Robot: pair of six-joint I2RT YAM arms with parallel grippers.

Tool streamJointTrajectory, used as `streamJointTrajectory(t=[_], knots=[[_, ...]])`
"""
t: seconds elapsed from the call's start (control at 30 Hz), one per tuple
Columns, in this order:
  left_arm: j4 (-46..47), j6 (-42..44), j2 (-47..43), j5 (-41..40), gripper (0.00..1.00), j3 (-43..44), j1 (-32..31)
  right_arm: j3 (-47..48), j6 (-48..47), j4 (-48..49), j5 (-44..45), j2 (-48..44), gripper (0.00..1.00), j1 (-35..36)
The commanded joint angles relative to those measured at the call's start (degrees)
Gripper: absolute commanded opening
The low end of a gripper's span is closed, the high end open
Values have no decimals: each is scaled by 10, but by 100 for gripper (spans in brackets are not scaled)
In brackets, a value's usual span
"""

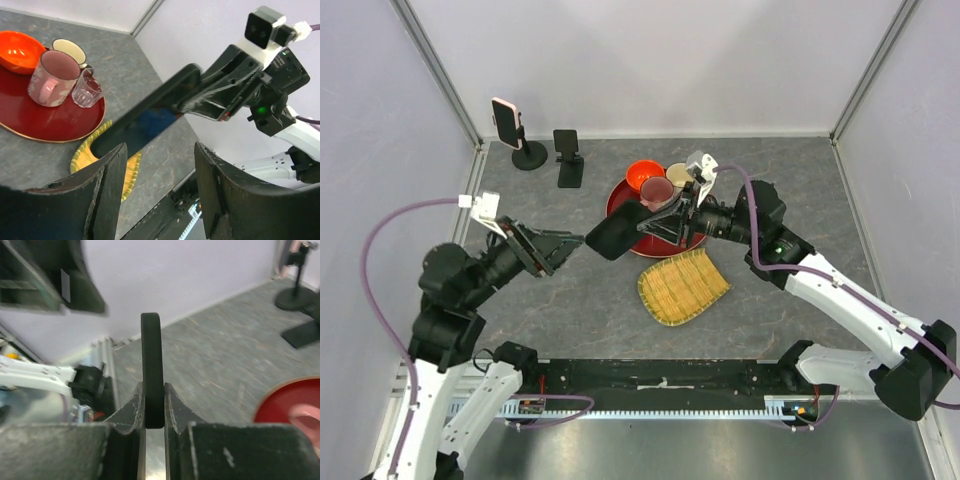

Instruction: Place the phone on the phone stand

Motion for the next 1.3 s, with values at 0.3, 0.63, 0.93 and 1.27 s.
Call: streamJointTrajectory(t=[0.3, 0.63, 0.93, 1.27], knots=[[-176, 450, 145, 280, 61, 208, -1, 147, -310, -342, 62, 55, 0, 97], [-255, 645, 254, 439, 64, 258, -38, 207, -368, -431, 17, 80, 0, 153], [-322, 673, 310, 422, 59, 260, -79, 255, -386, -469, 20, 87, 0, 161], [-346, 674, 313, 358, 49, 248, -108, 298, -402, -503, 36, 106, 0, 176]])
